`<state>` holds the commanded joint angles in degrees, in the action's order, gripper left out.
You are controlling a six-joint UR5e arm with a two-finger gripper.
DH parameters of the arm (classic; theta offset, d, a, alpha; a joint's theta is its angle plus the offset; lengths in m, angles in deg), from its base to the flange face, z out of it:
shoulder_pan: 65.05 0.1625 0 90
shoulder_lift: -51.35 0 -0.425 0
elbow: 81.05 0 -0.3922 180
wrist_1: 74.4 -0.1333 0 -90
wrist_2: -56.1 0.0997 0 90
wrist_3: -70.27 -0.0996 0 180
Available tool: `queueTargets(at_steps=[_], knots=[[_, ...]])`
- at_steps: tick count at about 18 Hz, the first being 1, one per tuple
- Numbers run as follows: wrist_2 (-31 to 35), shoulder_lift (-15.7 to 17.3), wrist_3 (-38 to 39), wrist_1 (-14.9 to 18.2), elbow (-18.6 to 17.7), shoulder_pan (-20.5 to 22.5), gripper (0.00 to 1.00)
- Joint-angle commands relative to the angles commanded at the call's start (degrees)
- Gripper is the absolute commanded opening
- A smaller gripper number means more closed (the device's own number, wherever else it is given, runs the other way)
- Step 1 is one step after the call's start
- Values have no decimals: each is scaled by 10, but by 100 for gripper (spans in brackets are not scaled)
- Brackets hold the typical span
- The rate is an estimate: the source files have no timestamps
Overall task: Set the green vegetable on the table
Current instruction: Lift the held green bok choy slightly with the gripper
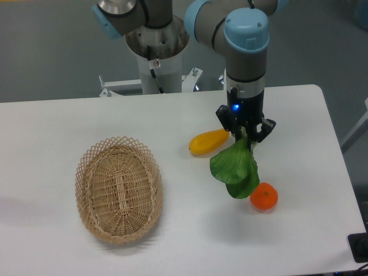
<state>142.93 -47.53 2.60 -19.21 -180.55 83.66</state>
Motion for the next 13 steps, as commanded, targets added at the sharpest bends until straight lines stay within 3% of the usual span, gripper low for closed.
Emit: queueTargets(at_steps=[13], knots=[[4, -11, 4, -1, -2, -10, 36]])
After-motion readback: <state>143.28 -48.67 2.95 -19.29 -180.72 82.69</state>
